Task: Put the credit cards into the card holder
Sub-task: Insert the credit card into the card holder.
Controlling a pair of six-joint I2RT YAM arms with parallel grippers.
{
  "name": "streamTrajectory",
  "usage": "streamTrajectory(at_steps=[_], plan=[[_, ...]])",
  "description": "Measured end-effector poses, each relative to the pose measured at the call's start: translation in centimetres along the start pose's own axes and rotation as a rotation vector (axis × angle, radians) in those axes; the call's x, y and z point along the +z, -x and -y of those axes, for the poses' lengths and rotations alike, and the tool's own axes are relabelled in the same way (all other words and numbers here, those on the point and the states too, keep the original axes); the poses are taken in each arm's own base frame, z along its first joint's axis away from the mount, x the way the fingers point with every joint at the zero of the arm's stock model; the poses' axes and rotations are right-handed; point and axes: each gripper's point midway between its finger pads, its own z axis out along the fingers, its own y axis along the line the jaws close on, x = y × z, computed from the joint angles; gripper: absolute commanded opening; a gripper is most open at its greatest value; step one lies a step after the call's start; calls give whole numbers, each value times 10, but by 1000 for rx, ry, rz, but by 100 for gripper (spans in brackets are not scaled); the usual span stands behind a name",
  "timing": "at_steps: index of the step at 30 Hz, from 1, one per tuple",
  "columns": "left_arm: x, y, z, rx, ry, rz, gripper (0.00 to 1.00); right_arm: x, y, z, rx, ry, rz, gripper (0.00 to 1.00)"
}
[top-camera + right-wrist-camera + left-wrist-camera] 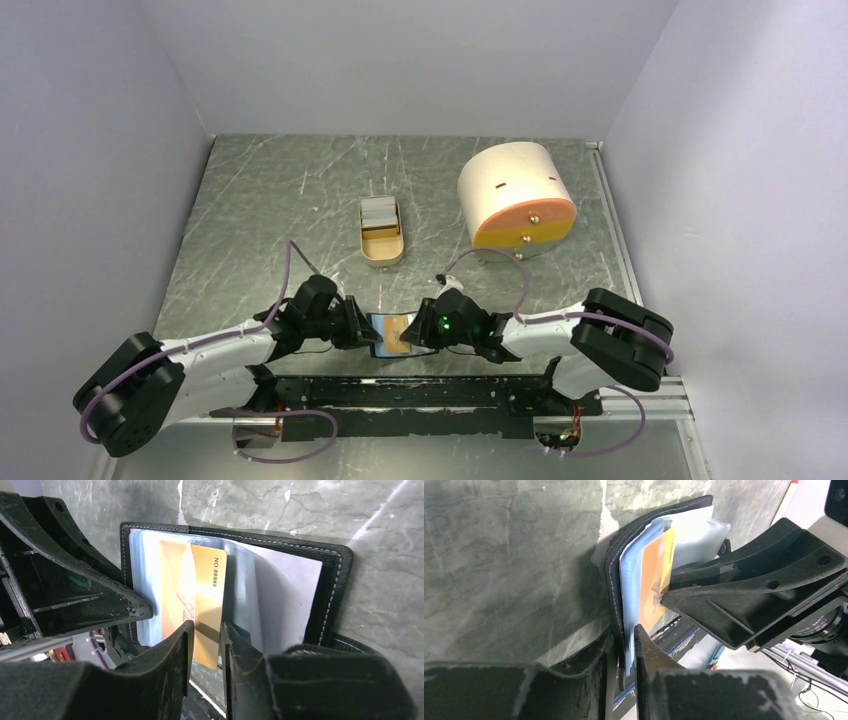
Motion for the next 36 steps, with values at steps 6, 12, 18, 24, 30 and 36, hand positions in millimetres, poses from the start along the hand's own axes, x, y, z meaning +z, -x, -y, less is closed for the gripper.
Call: streamTrajectory(at_steps=[6,12,18,24,30,36], plan=[[-1,1,7,11,-29,5,29,1,-1,-5,-24,28,-10,40],[-6,3,16,24,-67,23,33,-3,3,-6,-48,20,7,41],[-8,3,17,22,-92,35,21,-3,5,-7,-61,32,17,41],[-8,3,18,22,-95,36,11,2,3,-6,-65,40,9,39],[-7,3,19,27,-103,33,9,6,2,-12,-63,79,1,36],[-7,2,19,44,-101,29,9,4,3,-11,-61,104,13,28]])
